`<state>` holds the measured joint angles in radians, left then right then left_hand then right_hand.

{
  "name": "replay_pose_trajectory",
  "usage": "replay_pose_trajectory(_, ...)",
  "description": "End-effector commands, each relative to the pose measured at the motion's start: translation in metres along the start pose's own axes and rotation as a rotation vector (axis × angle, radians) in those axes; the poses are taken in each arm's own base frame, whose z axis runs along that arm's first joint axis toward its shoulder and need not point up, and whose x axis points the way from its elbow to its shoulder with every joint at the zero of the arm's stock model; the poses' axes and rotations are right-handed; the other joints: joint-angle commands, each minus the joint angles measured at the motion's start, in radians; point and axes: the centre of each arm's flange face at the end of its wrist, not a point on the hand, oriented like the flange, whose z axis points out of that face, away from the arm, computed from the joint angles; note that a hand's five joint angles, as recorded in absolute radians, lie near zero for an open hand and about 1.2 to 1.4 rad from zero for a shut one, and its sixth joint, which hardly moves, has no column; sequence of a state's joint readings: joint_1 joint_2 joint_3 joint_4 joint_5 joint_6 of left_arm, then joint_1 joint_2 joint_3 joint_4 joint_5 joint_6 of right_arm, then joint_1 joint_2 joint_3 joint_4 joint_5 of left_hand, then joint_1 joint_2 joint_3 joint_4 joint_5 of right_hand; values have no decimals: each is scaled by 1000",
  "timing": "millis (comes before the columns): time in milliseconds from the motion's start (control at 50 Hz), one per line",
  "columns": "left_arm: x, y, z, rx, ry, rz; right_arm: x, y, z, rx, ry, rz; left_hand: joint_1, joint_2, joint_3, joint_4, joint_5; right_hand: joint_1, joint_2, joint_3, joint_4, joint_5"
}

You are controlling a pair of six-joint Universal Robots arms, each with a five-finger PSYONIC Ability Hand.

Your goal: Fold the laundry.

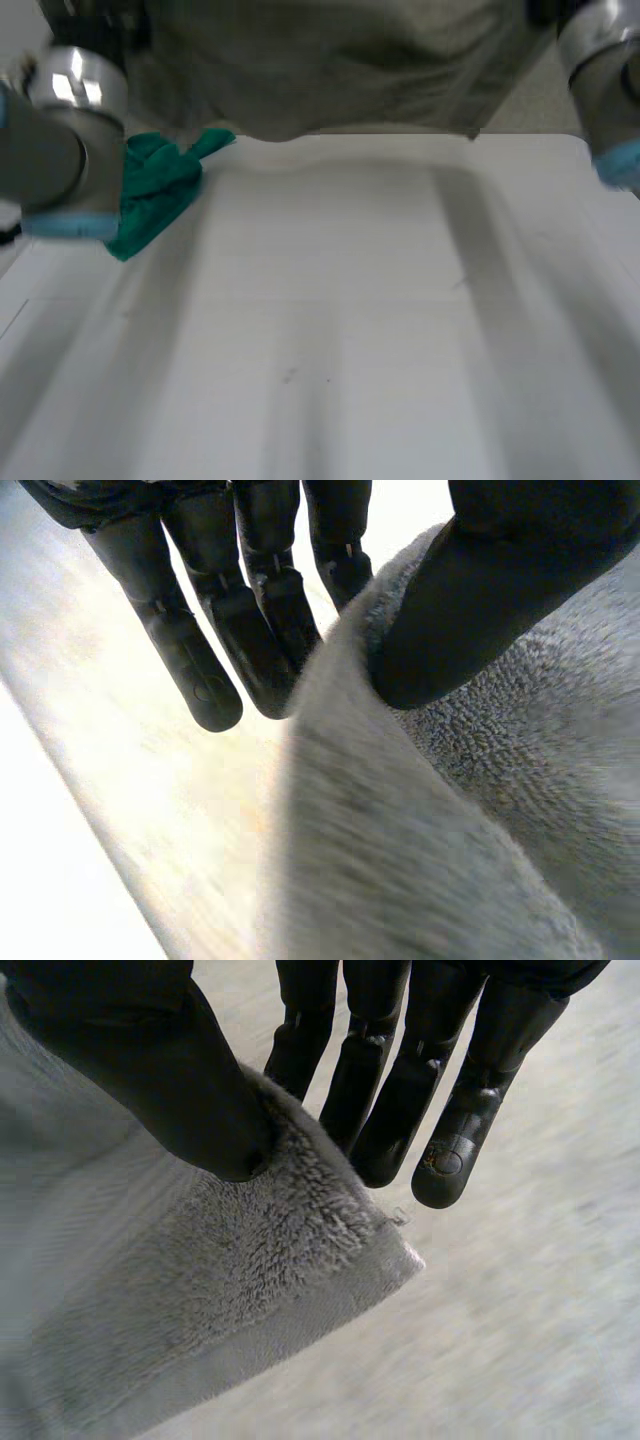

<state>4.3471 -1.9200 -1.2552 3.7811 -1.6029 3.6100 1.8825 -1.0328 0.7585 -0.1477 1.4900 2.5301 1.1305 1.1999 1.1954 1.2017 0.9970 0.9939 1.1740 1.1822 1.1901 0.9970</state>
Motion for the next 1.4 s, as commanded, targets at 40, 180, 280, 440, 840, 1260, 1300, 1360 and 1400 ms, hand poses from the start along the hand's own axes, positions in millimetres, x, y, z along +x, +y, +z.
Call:
replay_pose_trajectory(40, 35, 70, -93, -382, 223, 20, -61, 66, -91, -291, -378, -19, 266, 196, 201, 195, 225, 402, 222, 214, 206, 225)
replay_pose_trajectory(180, 45, 93, -152, -607, 338, 32, -72, 110, -167, -541, -639, -174, 266, 196, 201, 195, 225, 402, 222, 214, 206, 225)
replay_pose_trajectory(280, 50, 95, -178, -725, 420, 42, -68, 127, -189, -647, -693, -190, 266, 196, 201, 195, 225, 402, 222, 214, 206, 225)
replay_pose_trajectory(440, 46, 96, -185, -790, 439, 48, -61, 140, -193, -700, -641, -118, -135, -204, -200, -206, -176, 402, 222, 214, 206, 225)
replay_pose_trajectory(840, 5, 90, -197, -1027, 164, -285, -55, 158, -195, -719, -523, 5, -662, -731, -727, -733, -703, 402, 222, 214, 206, 225)
replay_pose_trajectory(1260, -3, 109, -211, -1130, 69, -377, -58, 159, -196, -706, -519, 1, -582, -652, -647, -653, -623, 402, 222, 214, 206, 225)
replay_pose_trajectory(1300, -1, 115, -208, -1116, 65, -377, -58, 159, -197, -709, -521, 3, -571, -640, -636, -642, -612, 402, 222, 214, 206, 225)
replay_pose_trajectory(1360, 1, 119, -206, -1111, 65, -376, -59, 159, -199, -713, -524, 4, -559, -628, -624, -630, -600, 402, 222, 214, 206, 225)
replay_pose_trajectory(1400, 3, 124, -204, -1112, 67, -376, -59, 159, -199, -714, -525, 5, -530, -599, -595, -601, -571, 402, 222, 214, 206, 225)
